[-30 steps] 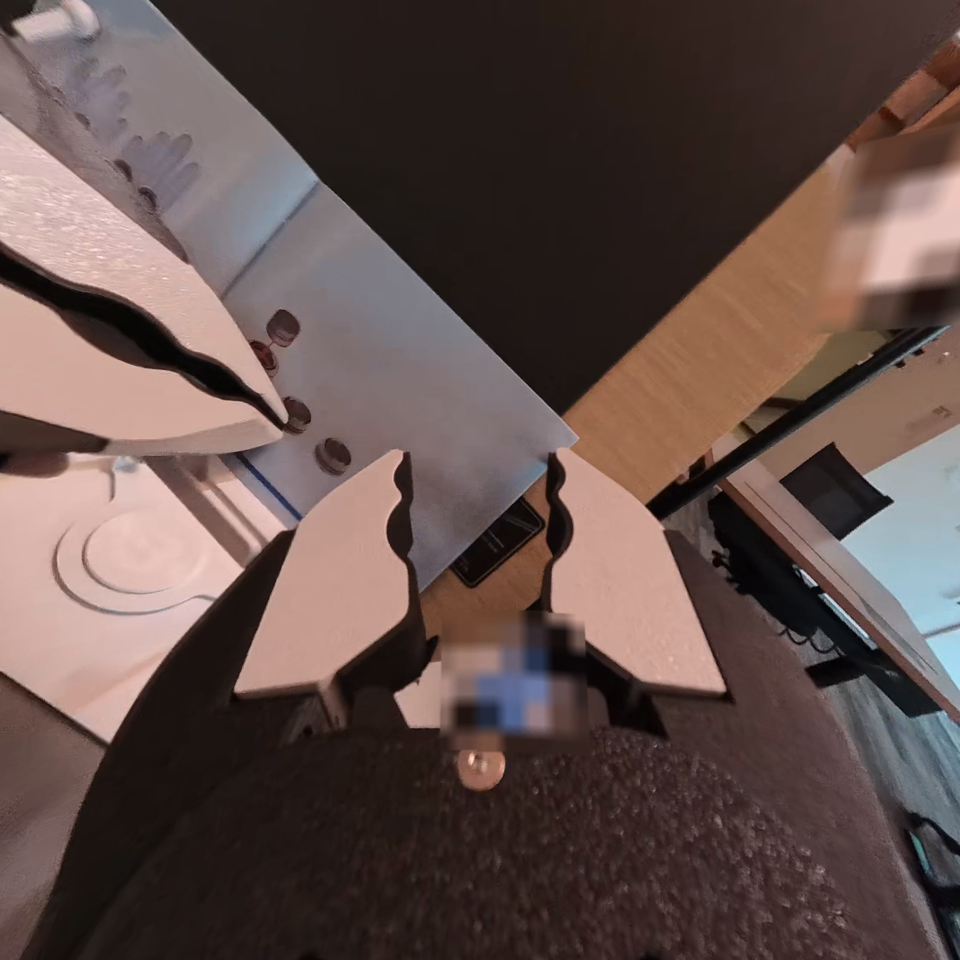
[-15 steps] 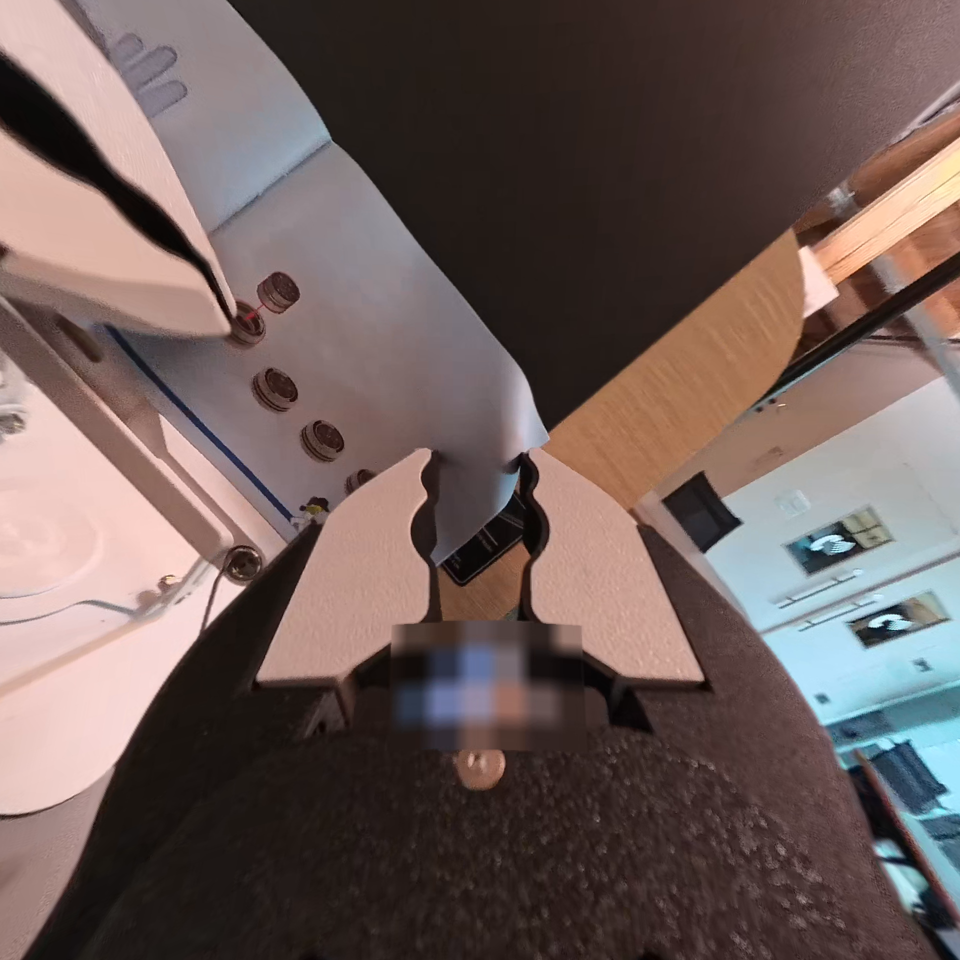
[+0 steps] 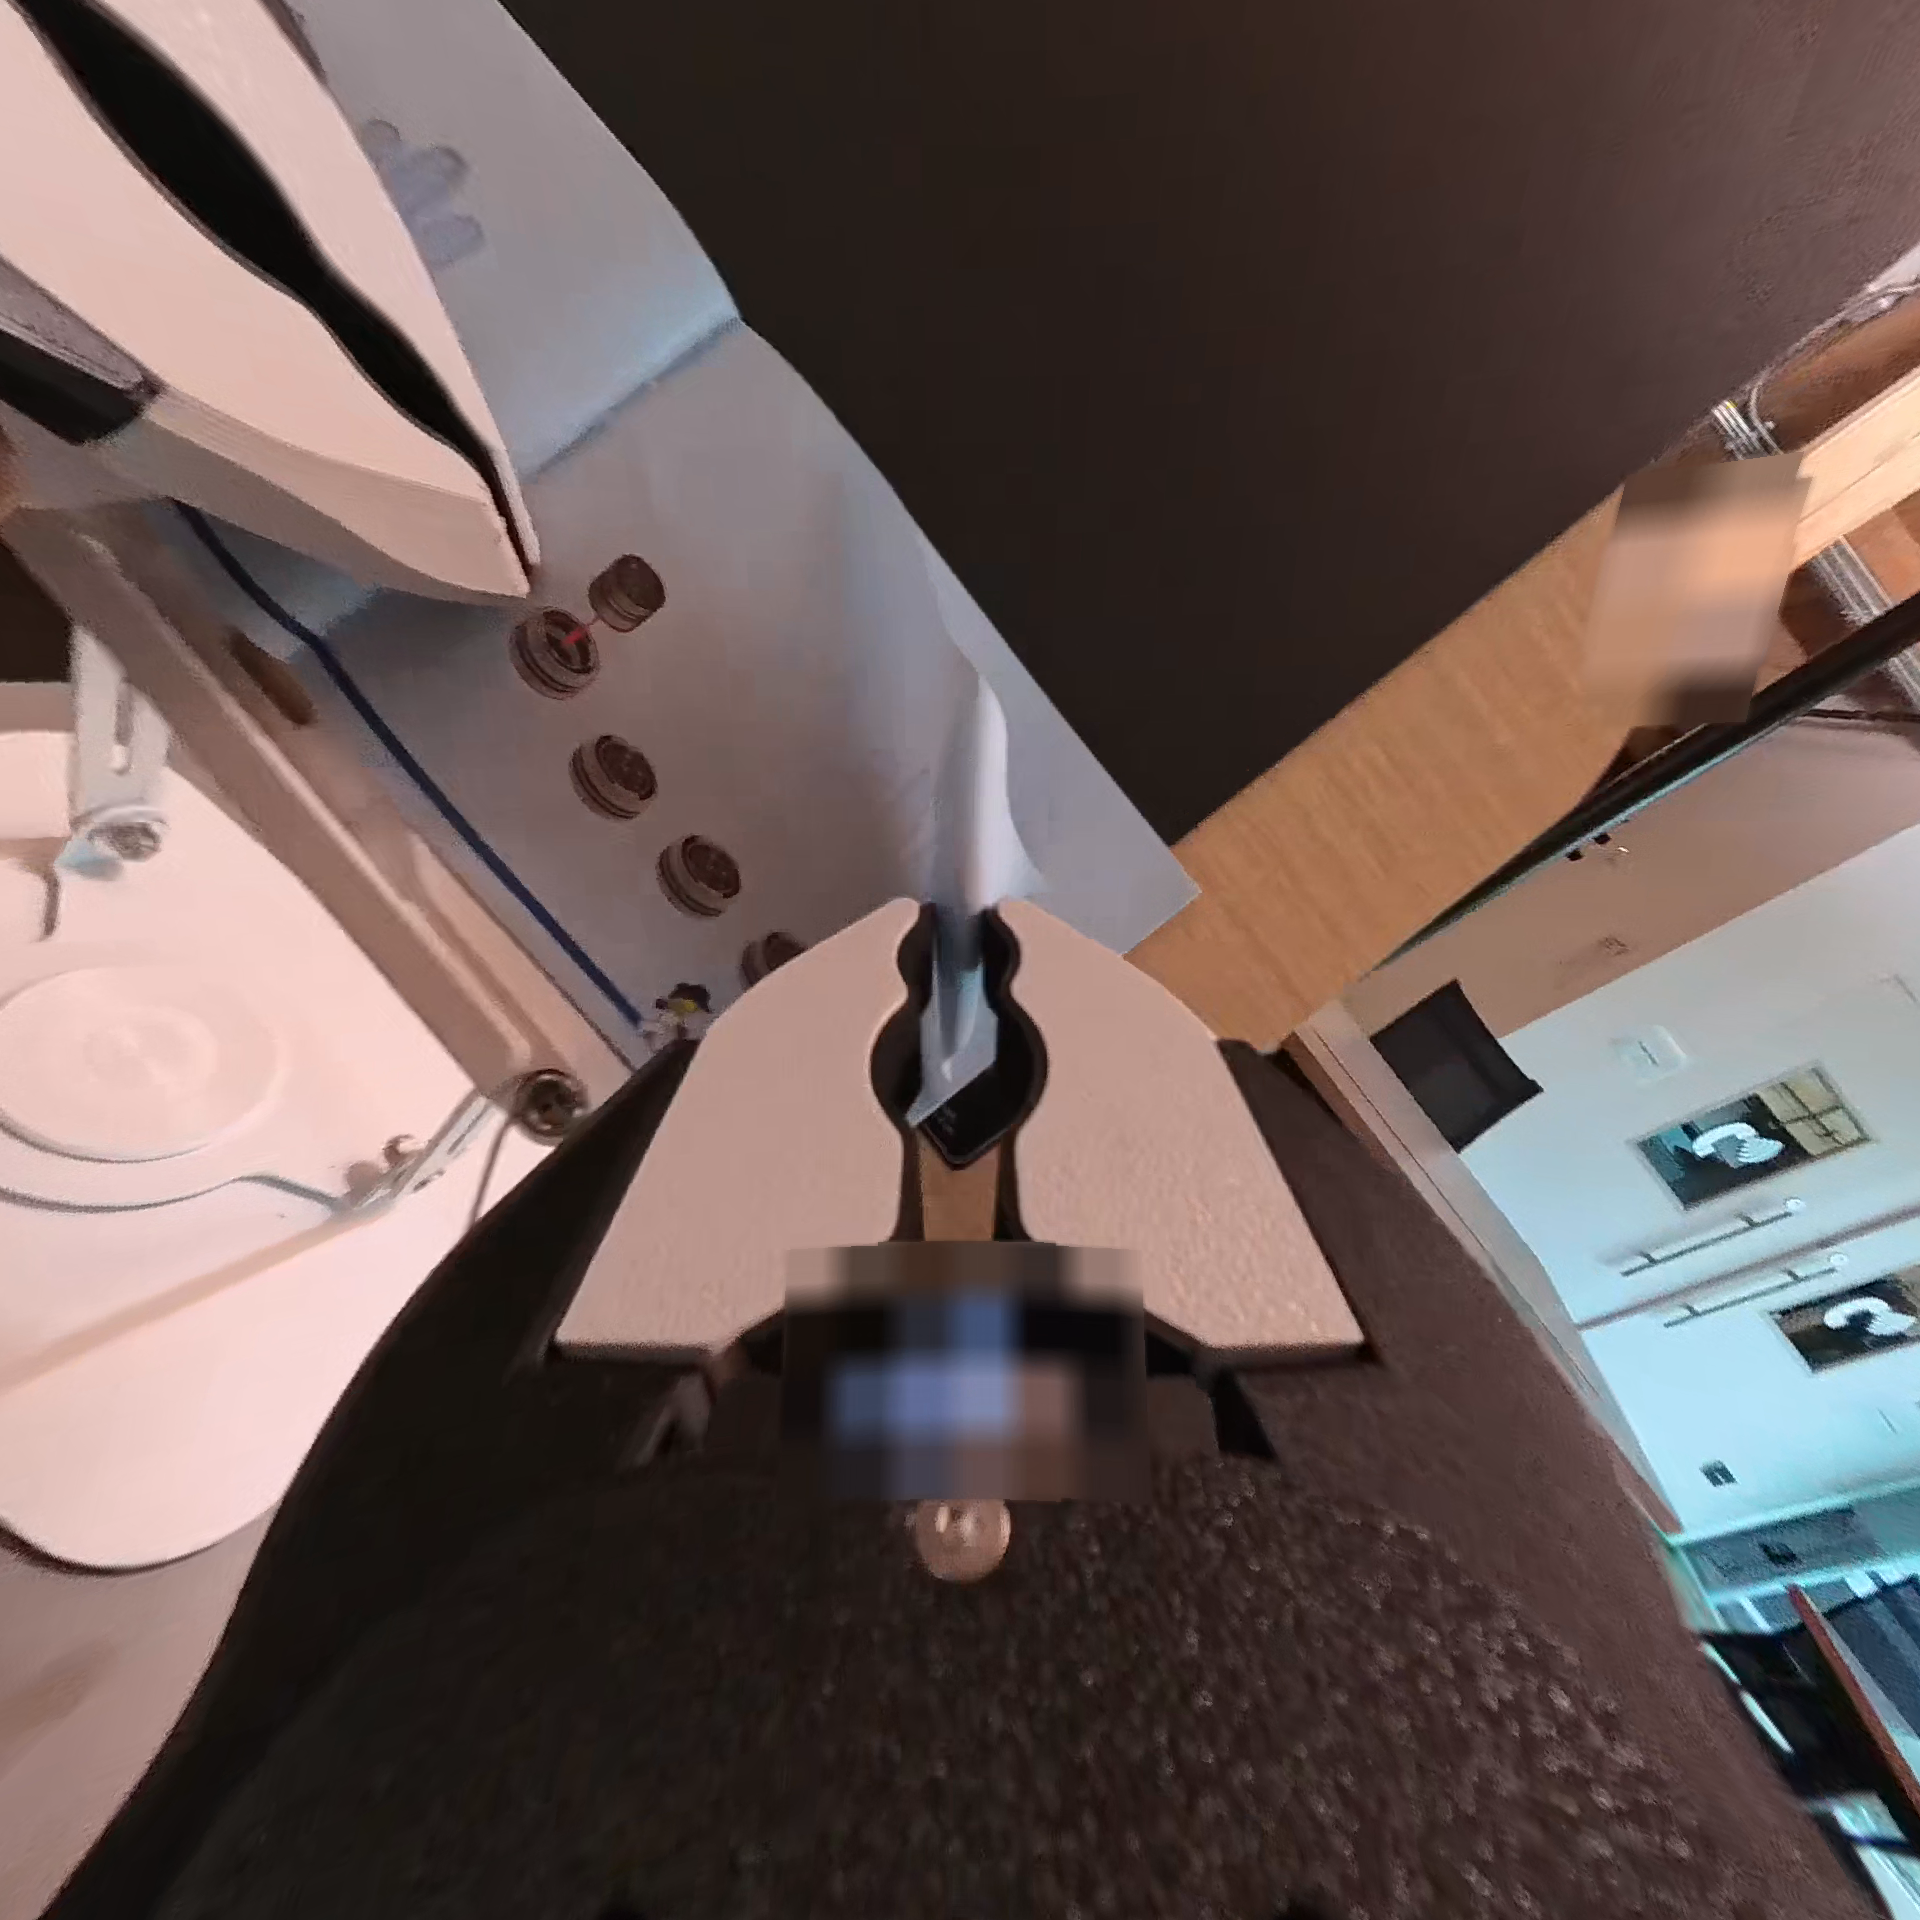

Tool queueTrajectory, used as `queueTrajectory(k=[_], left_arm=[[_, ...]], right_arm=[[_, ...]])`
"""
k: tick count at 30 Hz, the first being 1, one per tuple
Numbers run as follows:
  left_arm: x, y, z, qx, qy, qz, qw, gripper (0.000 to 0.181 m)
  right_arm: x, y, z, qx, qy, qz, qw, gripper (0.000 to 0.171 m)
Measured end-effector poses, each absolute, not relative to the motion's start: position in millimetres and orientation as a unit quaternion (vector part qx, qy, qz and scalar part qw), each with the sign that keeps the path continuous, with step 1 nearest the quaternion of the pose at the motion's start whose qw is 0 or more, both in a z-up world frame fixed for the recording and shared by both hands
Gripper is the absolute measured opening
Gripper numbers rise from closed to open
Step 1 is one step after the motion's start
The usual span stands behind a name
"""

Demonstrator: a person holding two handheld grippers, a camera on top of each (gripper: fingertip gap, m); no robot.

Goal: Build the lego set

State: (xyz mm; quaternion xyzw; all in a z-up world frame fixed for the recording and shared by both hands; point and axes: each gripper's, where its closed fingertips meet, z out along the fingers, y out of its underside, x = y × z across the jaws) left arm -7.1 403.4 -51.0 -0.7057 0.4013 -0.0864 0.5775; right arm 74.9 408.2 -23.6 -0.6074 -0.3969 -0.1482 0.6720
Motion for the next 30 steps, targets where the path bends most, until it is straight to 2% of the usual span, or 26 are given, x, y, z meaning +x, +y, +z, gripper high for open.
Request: queueTrajectory(k=[4, 8, 13, 15, 18, 22, 25, 30], left_arm=[[-6, 383, -47, -0.7, 0.404, -0.142, 0.571, 0.011], [1, 351, -33, -0.704, 0.367, -0.308, 0.524, 0.026], [0, 341, -12, -0.694, 0.294, -0.438, 0.49, 0.029], [-2, 344, -11, -0.699, 0.268, -0.471, 0.467, 0.025], [-7, 346, -17, -0.703, 0.263, -0.492, 0.441, 0.0], [-25, 349, -16, -0.702, 0.256, -0.492, 0.447, 0.0], [-36, 351, -15, -0.705, 0.258, -0.484, 0.45, 0.0], [-45, 354, -16, -0.713, 0.278, -0.454, 0.456, 0.003]], right_arm=[[57, 389, -27, -0.599, -0.42, -0.109, 0.673, 0.003], [37, 368, -25, -0.579, -0.449, -0.09, 0.674, 0.003], [2, 342, -28, -0.551, -0.501, -0.059, 0.665, 0.003], [-11, 331, -30, -0.535, -0.526, -0.047, 0.66, 0.004], [-22, 318, -35, -0.523, -0.55, -0.021, 0.651, 0.005], [-20, 303, -29, -0.539, -0.537, 0.061, 0.646, 0.015], [-3, 320, -27, -0.601, -0.492, 0.084, 0.625, 0.027], [45, 378, -48, -0.704, -0.42, -0.048, 0.572, 0.029]])
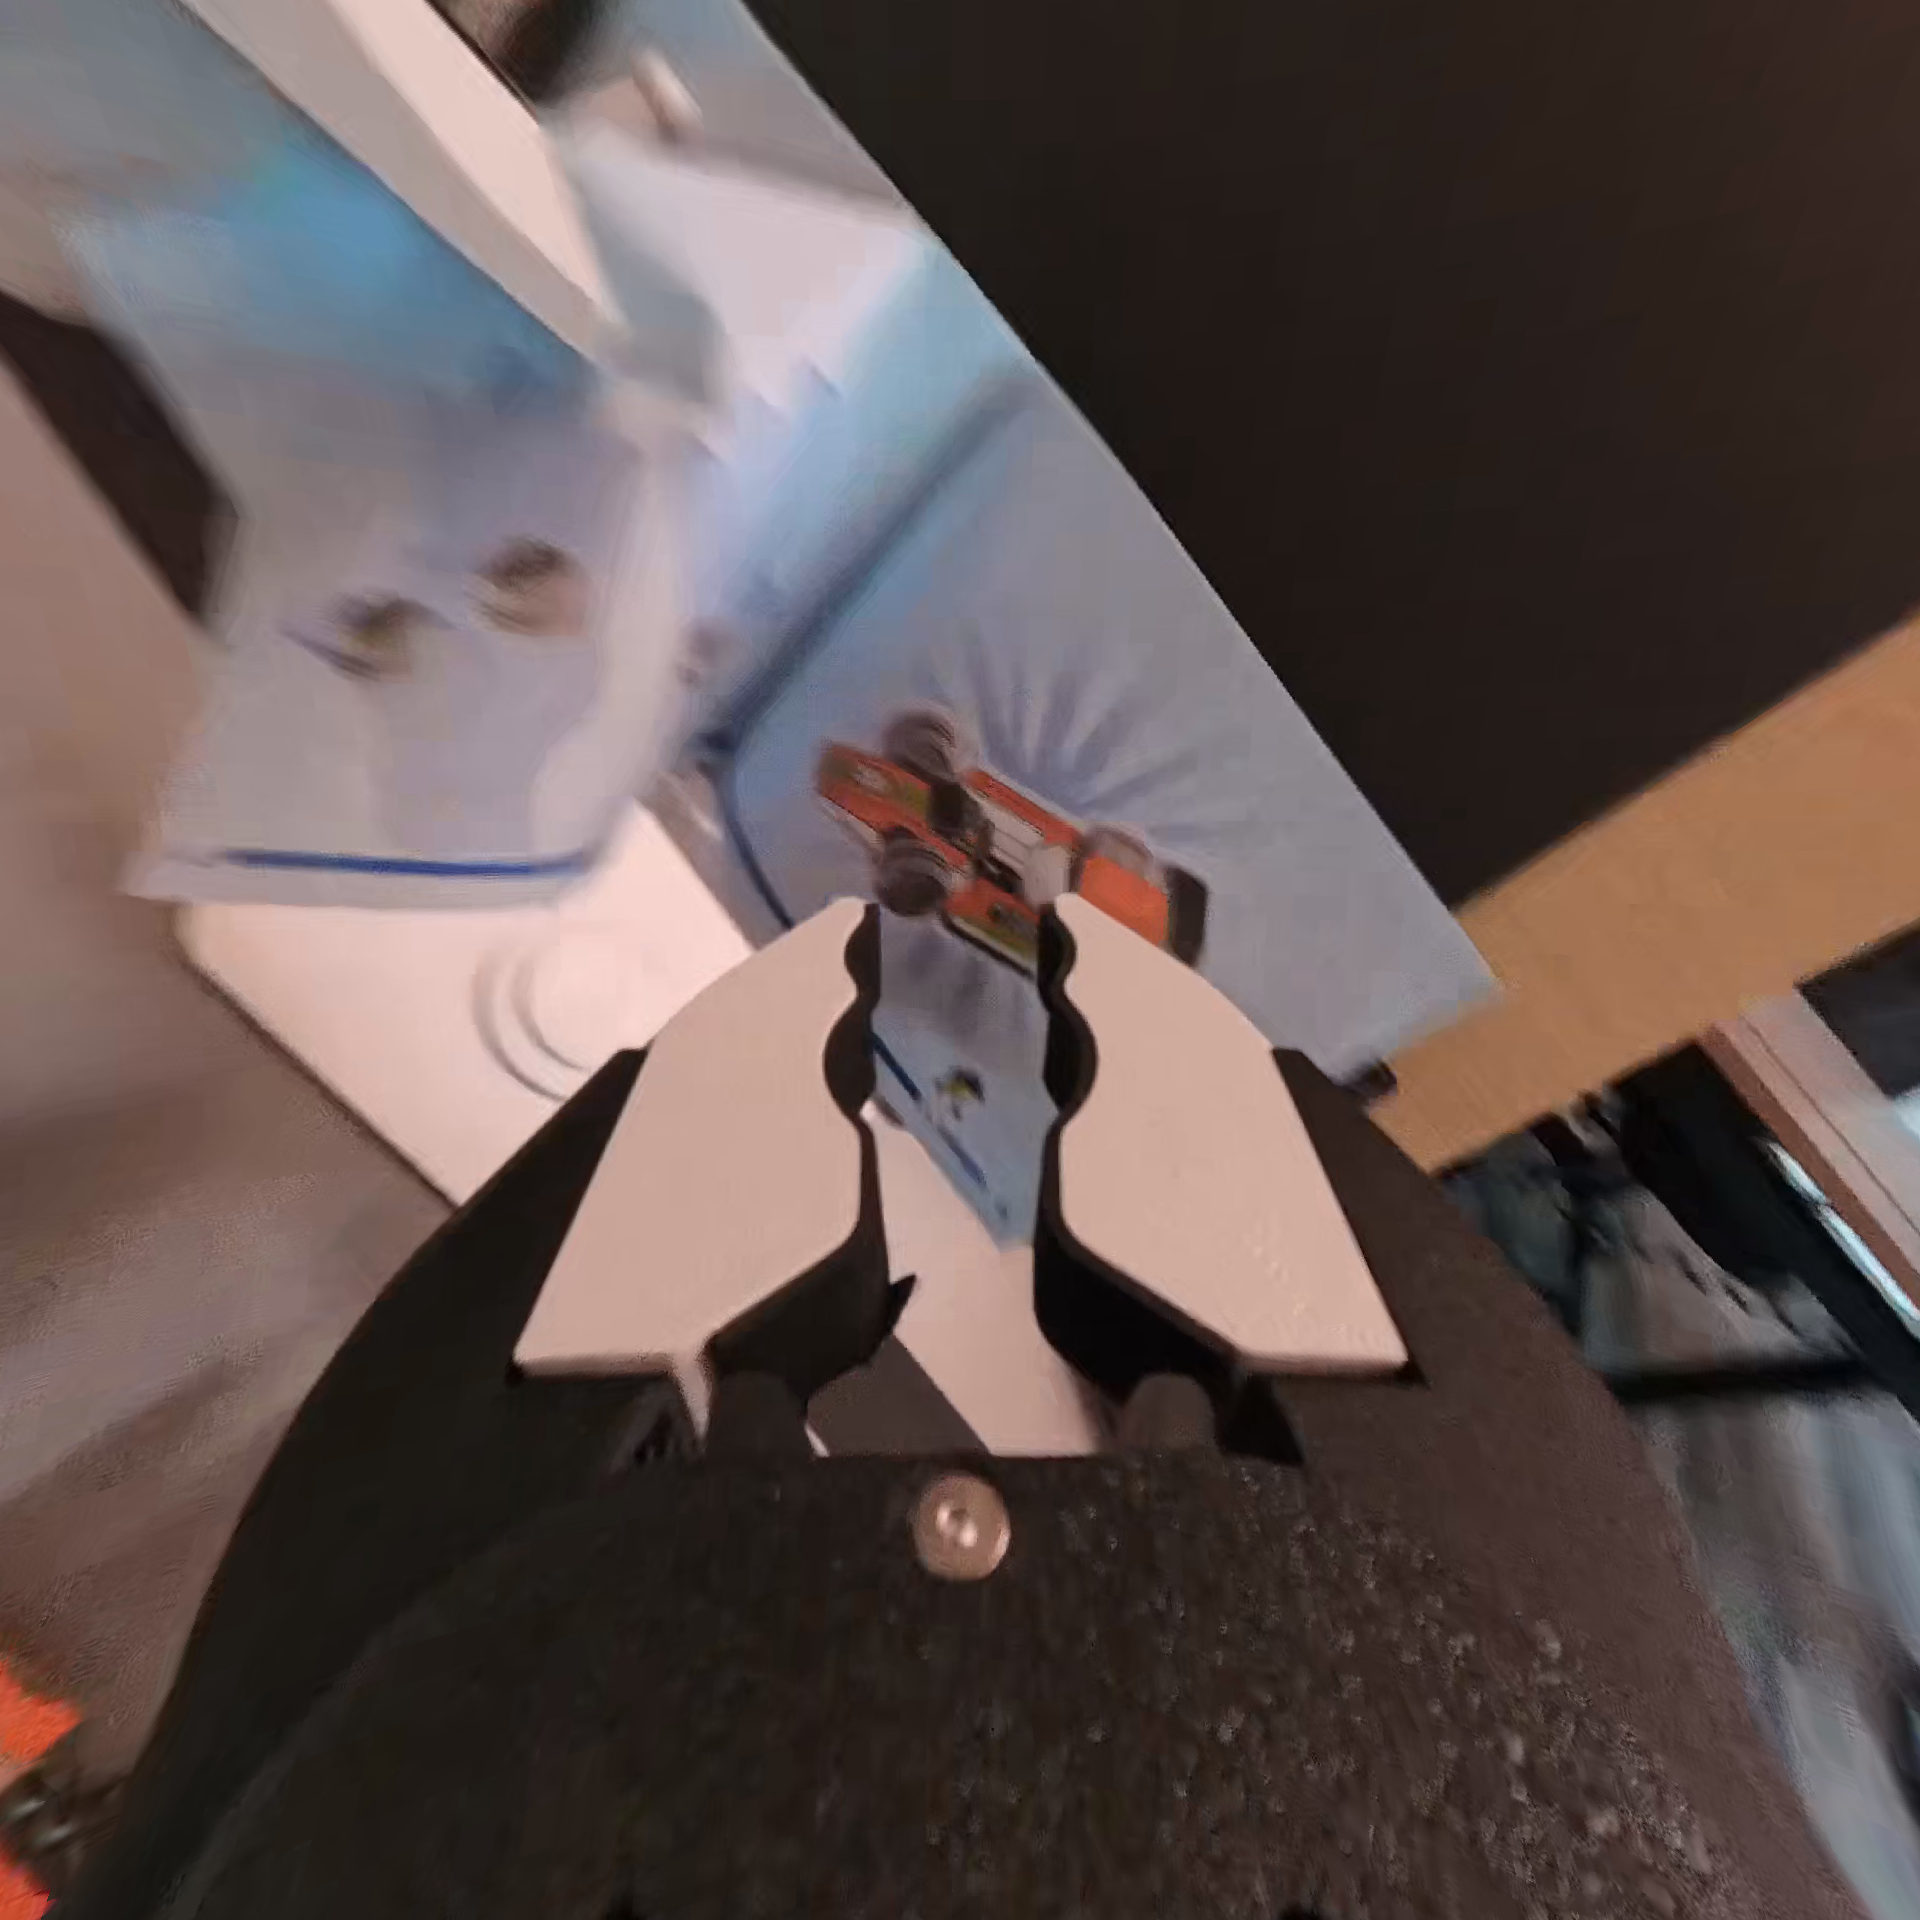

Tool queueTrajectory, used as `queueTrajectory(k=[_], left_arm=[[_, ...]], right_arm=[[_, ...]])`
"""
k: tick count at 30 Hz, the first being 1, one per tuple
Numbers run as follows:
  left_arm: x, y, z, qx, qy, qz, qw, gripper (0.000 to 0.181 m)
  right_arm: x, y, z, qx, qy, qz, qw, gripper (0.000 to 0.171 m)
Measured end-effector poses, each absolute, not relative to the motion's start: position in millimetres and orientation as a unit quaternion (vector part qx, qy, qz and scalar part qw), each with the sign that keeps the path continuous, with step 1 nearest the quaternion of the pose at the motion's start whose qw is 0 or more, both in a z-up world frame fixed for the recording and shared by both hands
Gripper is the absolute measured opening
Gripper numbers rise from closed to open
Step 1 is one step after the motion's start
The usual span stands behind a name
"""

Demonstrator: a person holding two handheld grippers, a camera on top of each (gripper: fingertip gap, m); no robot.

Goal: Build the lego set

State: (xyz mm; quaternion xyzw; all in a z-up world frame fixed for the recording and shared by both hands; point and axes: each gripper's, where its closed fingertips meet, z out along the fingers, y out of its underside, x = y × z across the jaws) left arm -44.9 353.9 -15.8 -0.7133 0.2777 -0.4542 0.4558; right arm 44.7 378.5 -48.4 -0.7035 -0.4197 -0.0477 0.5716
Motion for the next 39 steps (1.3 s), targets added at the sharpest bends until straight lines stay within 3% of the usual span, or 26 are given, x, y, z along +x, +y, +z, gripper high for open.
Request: queueTrajectory(k=[6, 14, 25, 33, 39], left_arm=[[-69, 362, -20, -0.73, 0.303, -0.399, 0.464, 0.005], [-100, 377, -18, -0.747, 0.314, -0.337, 0.48, 0.005], [-172, 412, -17, -0.75, 0.215, -0.293, 0.552, 0.007], [-150, 399, -48, -0.75, 0.294, -0.279, 0.524, 0.006], [-123, 390, -48, -0.75, 0.316, -0.273, 0.513, 0.026]], right_arm=[[26, 384, -37, -0.665, -0.439, -0.082, 0.599, 0.027], [-41, 381, -38, -0.631, -0.507, -0.004, 0.587, 0.028], [-43, 394, -52, -0.64, -0.504, -0.009, 0.58, 0.028], [-32, 391, -40, -0.64, -0.463, 0.051, 0.611, 0.027], [-21, 392, -34, -0.651, -0.424, 0.097, 0.622, 0.026]])
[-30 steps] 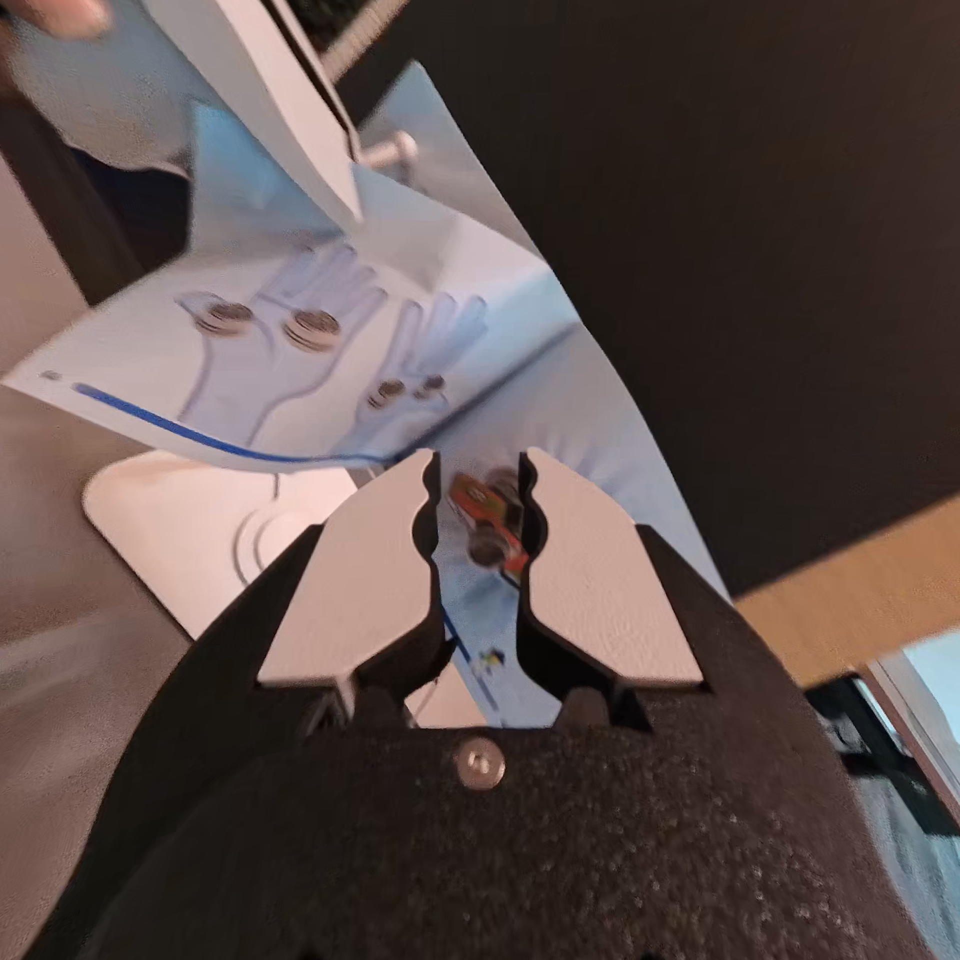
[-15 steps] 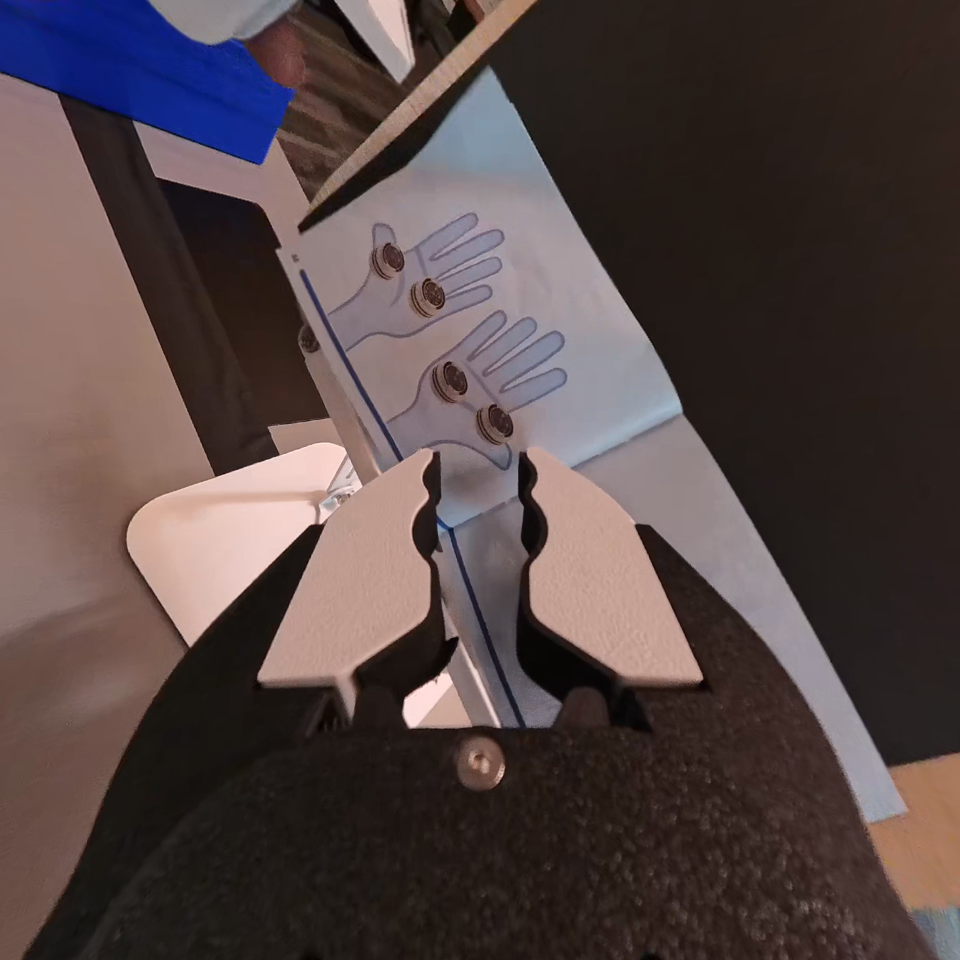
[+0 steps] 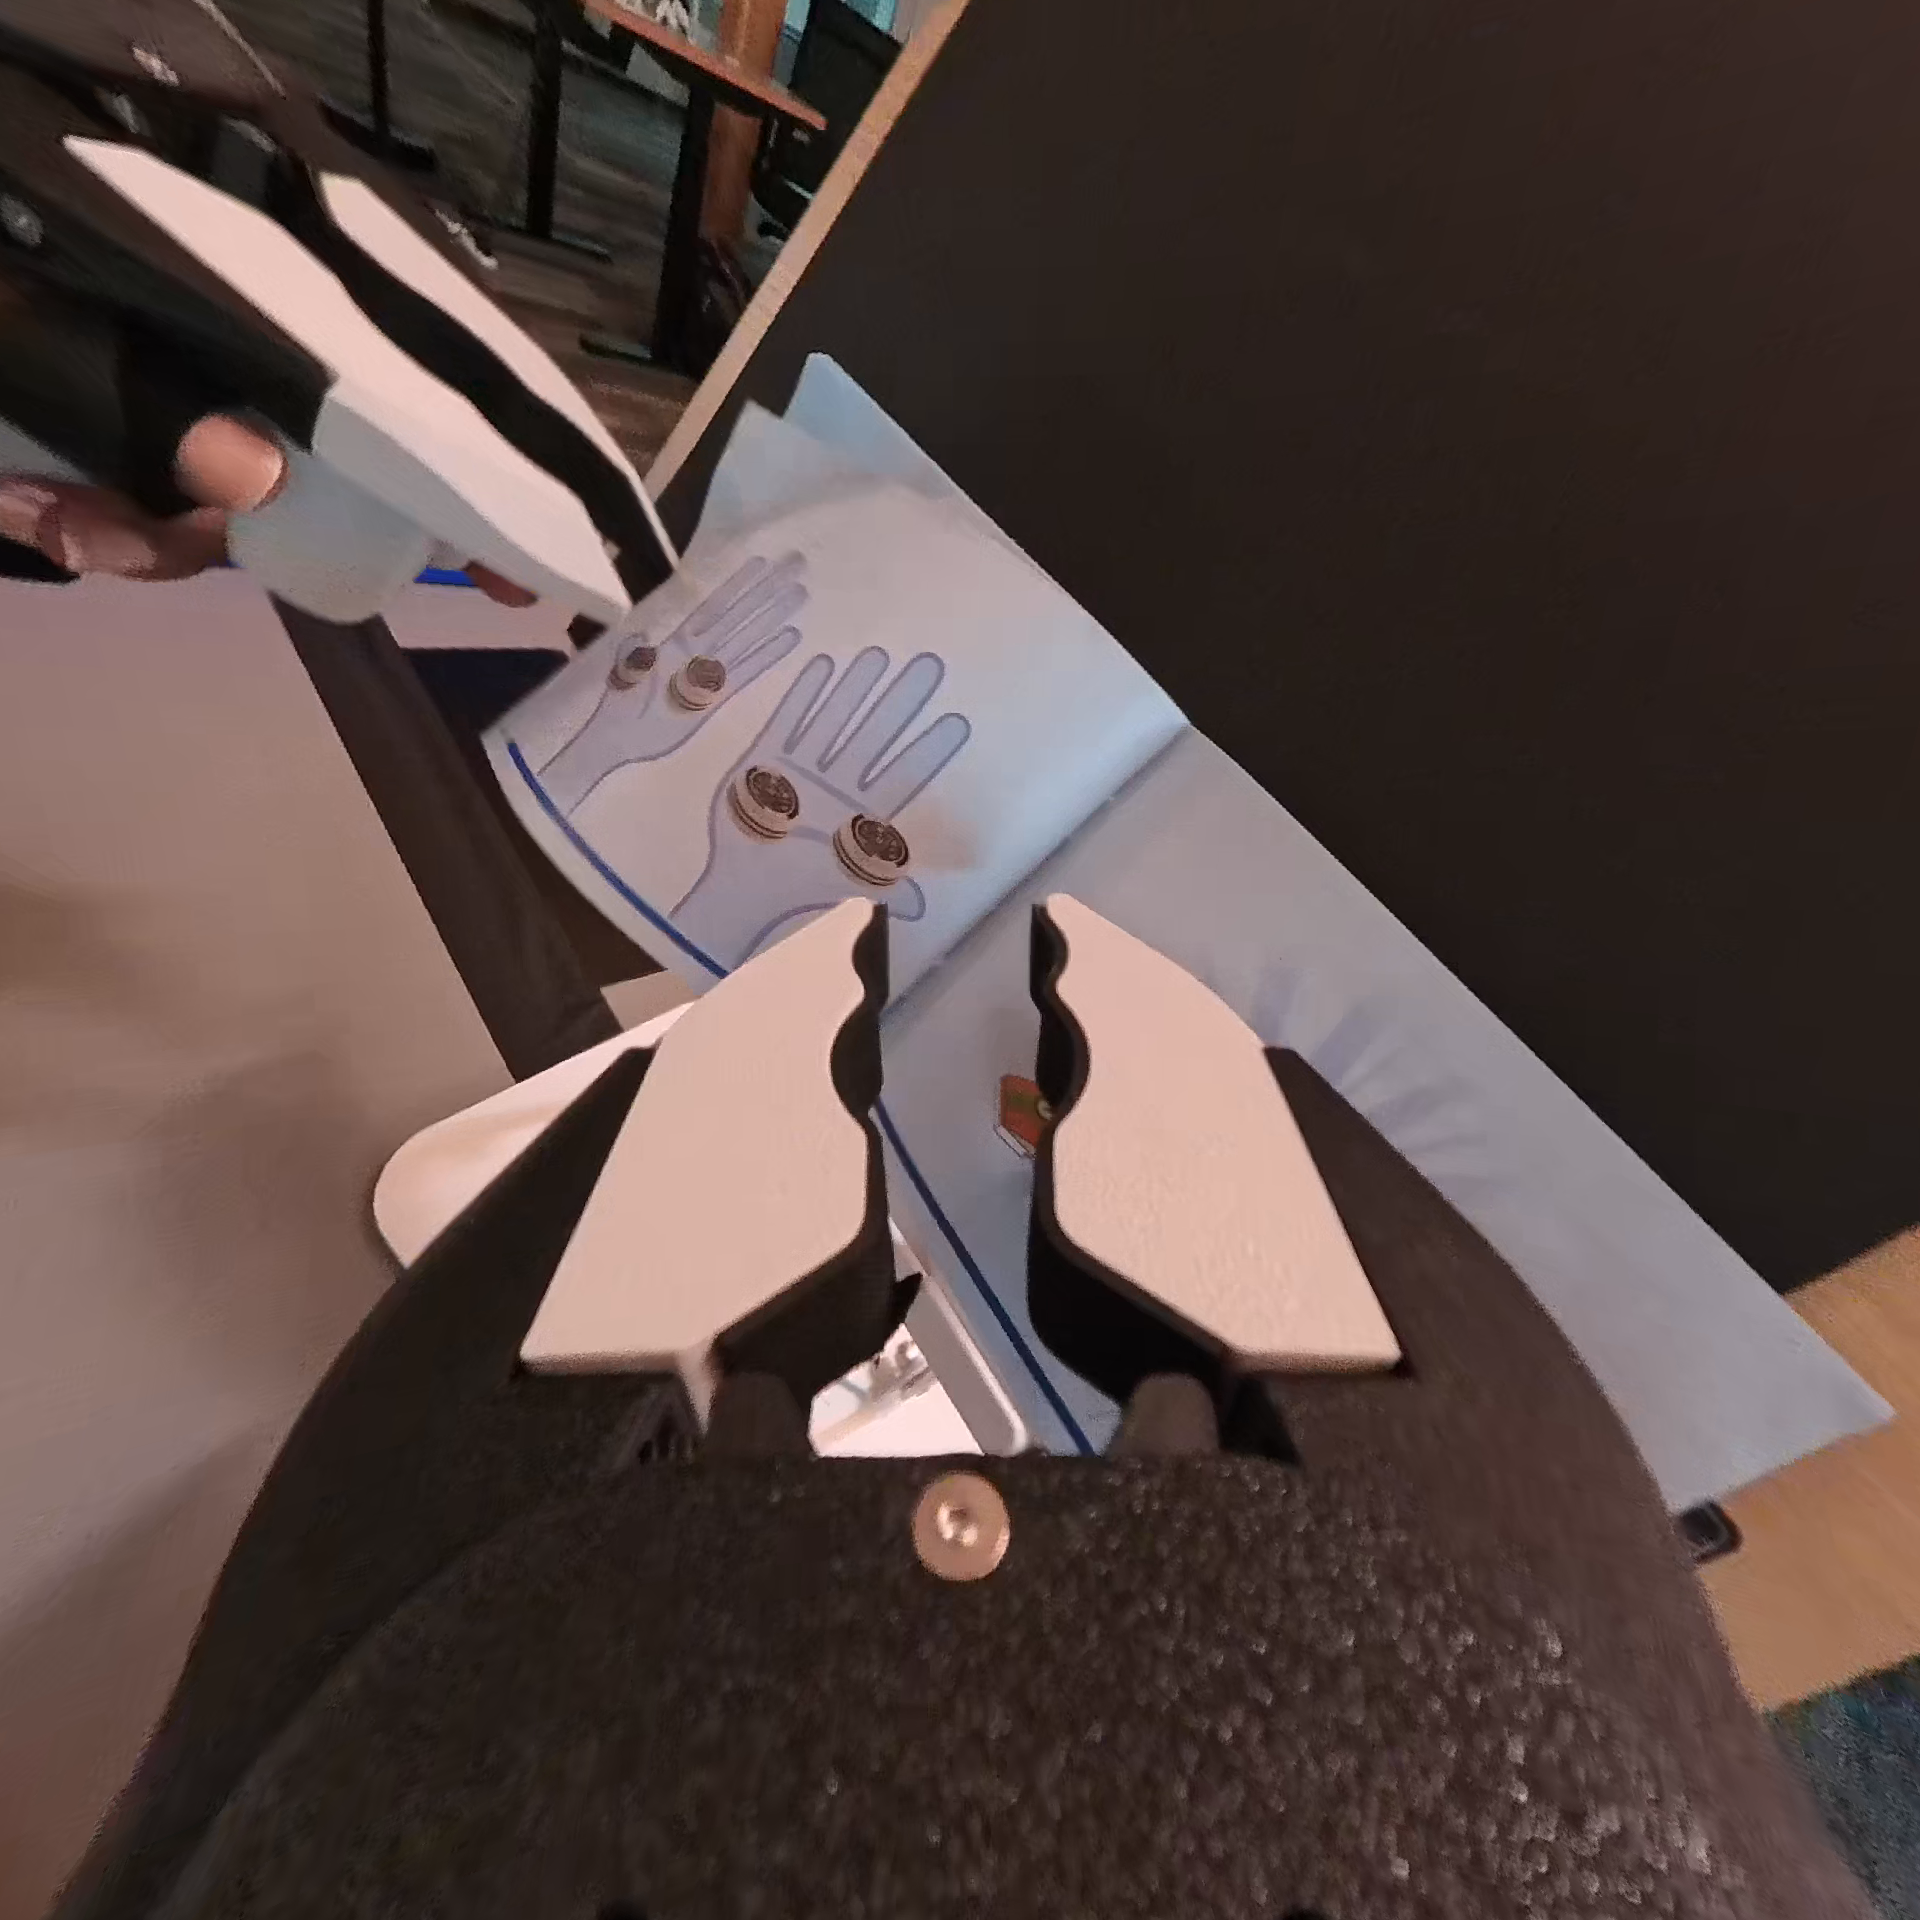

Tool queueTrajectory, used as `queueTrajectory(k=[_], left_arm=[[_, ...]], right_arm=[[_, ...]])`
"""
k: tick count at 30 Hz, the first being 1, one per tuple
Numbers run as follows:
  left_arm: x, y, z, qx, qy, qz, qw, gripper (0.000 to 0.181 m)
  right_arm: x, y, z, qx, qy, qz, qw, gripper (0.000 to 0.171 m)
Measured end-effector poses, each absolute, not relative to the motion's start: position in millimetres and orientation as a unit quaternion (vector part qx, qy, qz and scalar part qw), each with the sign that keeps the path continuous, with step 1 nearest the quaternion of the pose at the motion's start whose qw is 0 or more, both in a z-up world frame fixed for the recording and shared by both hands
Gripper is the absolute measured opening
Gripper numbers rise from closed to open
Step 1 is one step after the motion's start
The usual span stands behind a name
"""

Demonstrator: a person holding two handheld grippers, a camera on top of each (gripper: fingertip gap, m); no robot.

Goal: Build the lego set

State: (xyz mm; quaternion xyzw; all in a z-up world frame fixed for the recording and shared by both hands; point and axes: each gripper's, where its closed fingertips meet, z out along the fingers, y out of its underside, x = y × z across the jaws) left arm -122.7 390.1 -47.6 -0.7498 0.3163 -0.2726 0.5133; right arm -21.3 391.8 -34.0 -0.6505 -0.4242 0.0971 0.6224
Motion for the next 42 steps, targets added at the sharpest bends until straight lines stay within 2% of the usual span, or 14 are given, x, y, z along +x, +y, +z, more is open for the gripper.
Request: queueTrajectory(k=[6, 9, 12, 15, 19, 24, 27, 30, 39, 42], left_arm=[[-77, 342, -3, -0.641, 0.394, -0.344, 0.561, 0.016], [-94, 356, 12, -0.649, 0.34, -0.331, 0.595, 0.013], [-130, 390, -5, -0.717, 0.263, -0.273, 0.586, 0.015], [-143, 405, -36, -0.758, 0.257, -0.232, 0.553, 0.024], [-134, 403, -47, -0.753, 0.26, -0.268, 0.542, 0.018], [-161, 406, -30, -0.731, 0.19, -0.327, 0.567, 0.014], [-176, 410, -51, -0.759, 0.211, -0.256, 0.56, 0.012], [-166, 405, -65, -0.764, 0.253, -0.225, 0.55, 0.015], [-126, 399, -55, -0.754, 0.287, -0.18, 0.563, 0.029], [-126, 406, -55, -0.766, 0.265, -0.164, 0.562, 0.024]], right_arm=[[-13, 393, -36, -0.658, -0.405, 0.108, 0.626, 0.024], [-10, 394, -38, -0.659, -0.405, 0.104, 0.625, 0.025], [-8, 394, -39, -0.661, -0.405, 0.102, 0.624, 0.025], [-8, 395, -41, -0.662, -0.407, 0.095, 0.622, 0.025], [-10, 393, -42, -0.66, -0.414, 0.086, 0.621, 0.025], [-6, 392, -42, -0.663, -0.409, 0.091, 0.621, 0.025], [-2, 392, -44, -0.663, -0.411, 0.088, 0.619, 0.025], [-1, 394, -47, -0.665, -0.409, 0.088, 0.618, 0.025], [-2, 393, -47, -0.666, -0.406, 0.088, 0.62, 0.025], [-3, 393, -47, -0.666, -0.405, 0.086, 0.62, 0.025]])
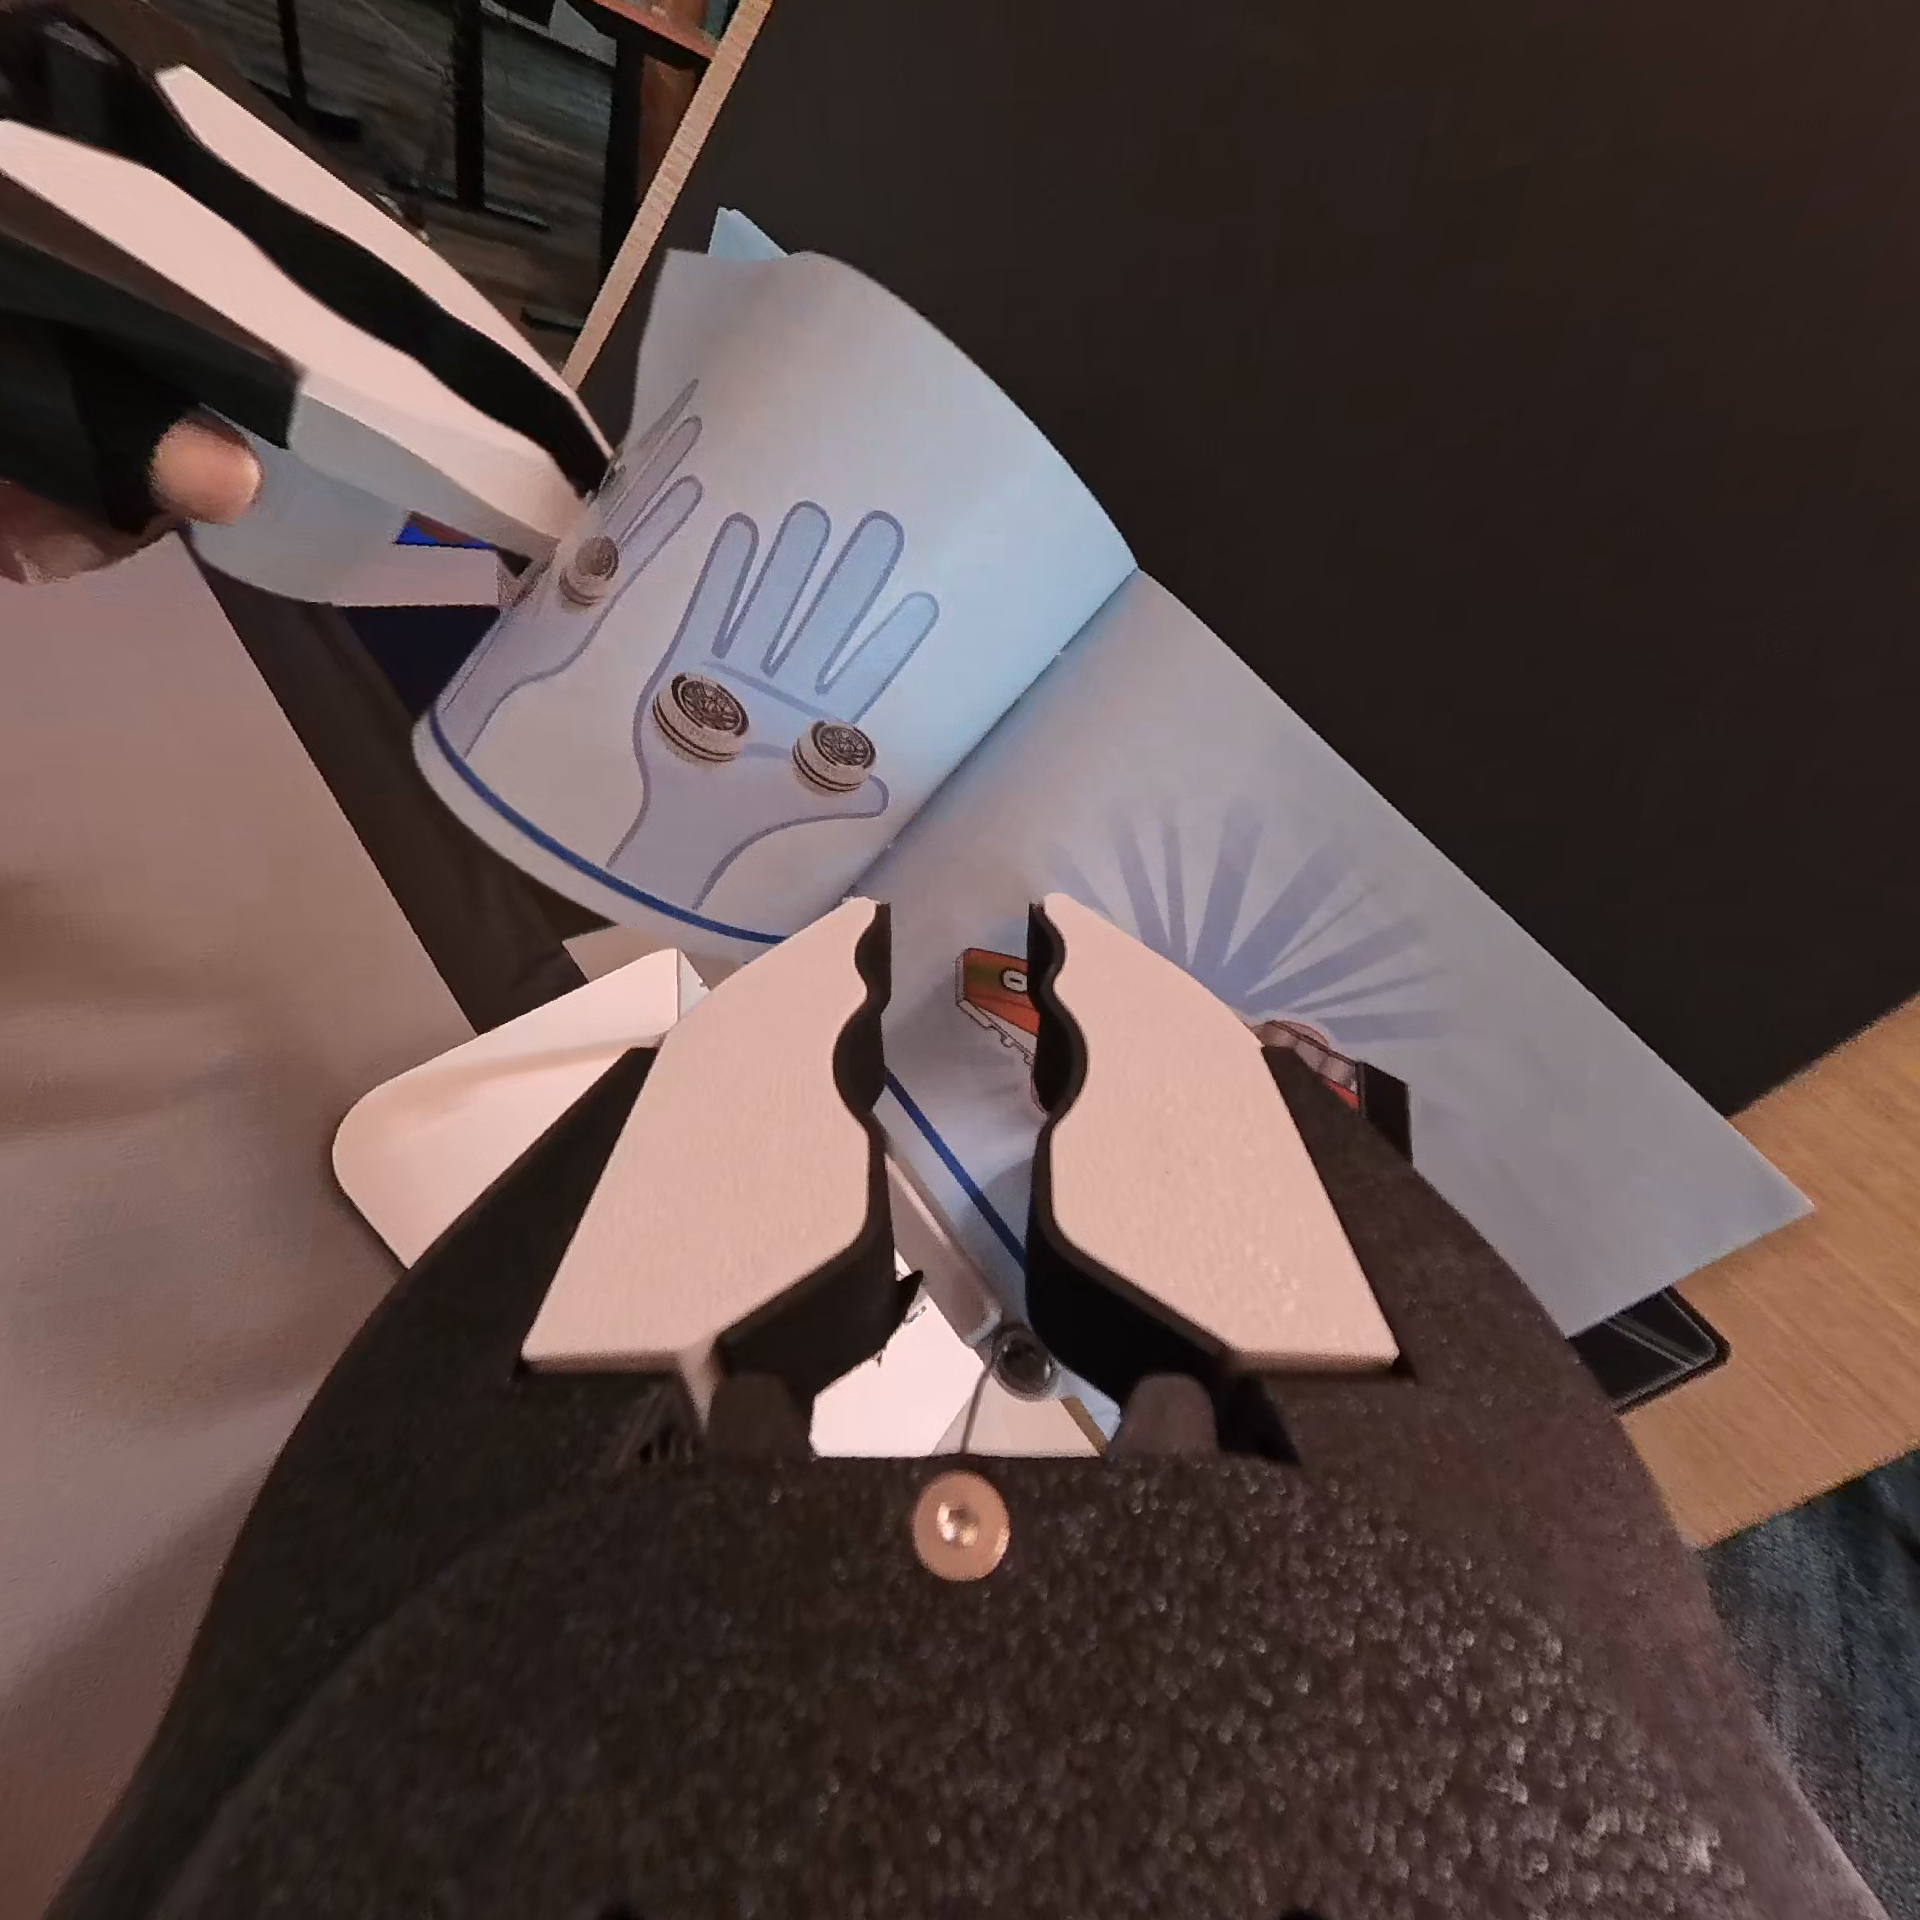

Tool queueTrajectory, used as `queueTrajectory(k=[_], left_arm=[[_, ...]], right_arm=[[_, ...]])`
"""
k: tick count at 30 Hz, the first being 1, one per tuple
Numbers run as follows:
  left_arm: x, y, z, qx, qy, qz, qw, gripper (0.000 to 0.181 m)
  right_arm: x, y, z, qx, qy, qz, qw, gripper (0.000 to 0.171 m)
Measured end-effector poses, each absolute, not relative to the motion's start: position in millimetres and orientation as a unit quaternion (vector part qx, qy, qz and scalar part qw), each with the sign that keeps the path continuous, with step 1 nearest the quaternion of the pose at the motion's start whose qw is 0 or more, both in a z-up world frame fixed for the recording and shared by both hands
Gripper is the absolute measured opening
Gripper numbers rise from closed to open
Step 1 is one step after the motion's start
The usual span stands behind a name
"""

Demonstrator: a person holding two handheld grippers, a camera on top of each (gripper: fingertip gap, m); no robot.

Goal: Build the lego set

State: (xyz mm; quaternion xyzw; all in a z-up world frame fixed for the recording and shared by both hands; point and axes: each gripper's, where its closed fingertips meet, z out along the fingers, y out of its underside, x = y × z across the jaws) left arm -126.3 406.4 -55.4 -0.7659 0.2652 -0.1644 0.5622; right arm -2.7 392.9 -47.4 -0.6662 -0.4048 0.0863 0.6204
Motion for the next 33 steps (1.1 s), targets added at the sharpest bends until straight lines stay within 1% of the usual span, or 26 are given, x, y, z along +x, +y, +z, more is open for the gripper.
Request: queueTrajectory(k=[3, 4, 6, 8, 14, 17, 21, 24, 28, 30, 33], left_arm=[[-124, 411, -55, -0.767, 0.262, -0.158, 0.564, 0.006], [-122, 410, -55, -0.767, 0.263, -0.159, 0.563, 0.003], [-121, 410, -54, -0.767, 0.251, -0.168, 0.566, 0.002], [-121, 410, -54, -0.763, 0.22, -0.21, 0.57, 0.001], [-132, 407, -54, -0.743, 0.139, -0.327, 0.567, 0.001], [-143, 404, -58, -0.724, 0.095, -0.415, 0.543, 0.002], [-156, 397, -69, -0.672, 0.013, -0.544, 0.503, 0.002], [-160, 393, -74, -0.63, -0.029, -0.604, 0.487, 0.001], [-161, 390, -72, -0.628, -0.014, -0.582, 0.516, 0.001], [-164, 390, -70, -0.627, -0.02, -0.58, 0.521, 0.001], [-166, 387, -67, -0.64, 0.008, -0.538, 0.549, 0.001]], right_arm=[[-7, 392, -44, -0.656, -0.411, 0.073, 0.628, 0.024], [-10, 391, -40, -0.649, -0.416, 0.066, 0.634, 0.024], [-19, 389, -31, -0.631, -0.428, 0.054, 0.644, 0.024], [-33, 386, -24, -0.619, -0.444, 0.051, 0.646, 0.024], [-62, 399, -38, -0.632, -0.5, -0.022, 0.592, 0.02], [-68, 403, -42, -0.626, -0.519, -0.071, 0.578, 0.02], [-75, 406, -45, -0.62, -0.52, -0.097, 0.579, 0.02], [-78, 408, -45, -0.617, -0.516, -0.113, 0.583, 0.019], [-76, 412, -44, -0.617, -0.507, -0.141, 0.585, 0.016], [-75, 414, -43, -0.627, -0.493, -0.136, 0.587, 0.013], [-75, 415, -43, -0.633, -0.484, -0.132, 0.59, 0.011]])
